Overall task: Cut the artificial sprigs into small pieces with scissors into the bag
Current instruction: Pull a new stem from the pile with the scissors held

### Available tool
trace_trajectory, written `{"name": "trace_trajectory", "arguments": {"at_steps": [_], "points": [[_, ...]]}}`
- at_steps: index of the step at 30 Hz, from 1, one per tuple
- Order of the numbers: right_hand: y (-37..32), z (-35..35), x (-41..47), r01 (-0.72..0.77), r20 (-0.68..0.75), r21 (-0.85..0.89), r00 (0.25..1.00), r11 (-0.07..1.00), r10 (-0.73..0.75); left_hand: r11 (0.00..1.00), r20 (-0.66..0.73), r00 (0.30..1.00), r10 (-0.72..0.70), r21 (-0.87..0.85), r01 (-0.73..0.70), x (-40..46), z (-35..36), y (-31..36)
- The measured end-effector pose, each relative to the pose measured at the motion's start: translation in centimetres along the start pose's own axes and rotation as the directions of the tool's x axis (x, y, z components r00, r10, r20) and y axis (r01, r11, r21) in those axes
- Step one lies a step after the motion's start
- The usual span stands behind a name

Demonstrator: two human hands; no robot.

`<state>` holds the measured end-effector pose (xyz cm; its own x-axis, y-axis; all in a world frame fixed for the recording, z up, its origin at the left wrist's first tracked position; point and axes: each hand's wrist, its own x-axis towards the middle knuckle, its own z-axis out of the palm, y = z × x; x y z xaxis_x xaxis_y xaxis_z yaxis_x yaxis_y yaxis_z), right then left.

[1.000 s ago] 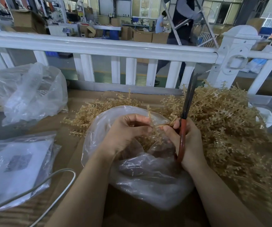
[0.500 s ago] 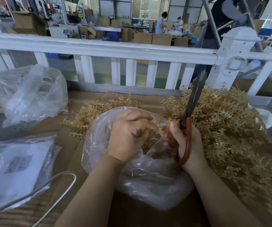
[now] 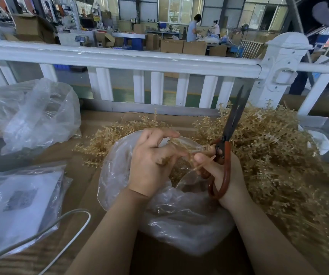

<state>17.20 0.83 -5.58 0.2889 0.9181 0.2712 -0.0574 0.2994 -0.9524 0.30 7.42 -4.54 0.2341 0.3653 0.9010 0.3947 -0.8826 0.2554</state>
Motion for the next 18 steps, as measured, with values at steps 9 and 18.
{"name": "trace_trajectory", "arguments": {"at_steps": [9,18], "points": [[0.29,0.26,0.01,0.005,-0.022,-0.104,1.000,0.995,-0.008,0.893,0.201,0.923,-0.329,-0.250,0.373,-0.28,-0.01,0.16],[0.16,0.47,0.05,-0.007,-0.079,-0.100,0.997,0.995,-0.001,0.231,0.736,0.460,-0.497,-0.399,0.888,-0.34,-0.73,0.14]]}}
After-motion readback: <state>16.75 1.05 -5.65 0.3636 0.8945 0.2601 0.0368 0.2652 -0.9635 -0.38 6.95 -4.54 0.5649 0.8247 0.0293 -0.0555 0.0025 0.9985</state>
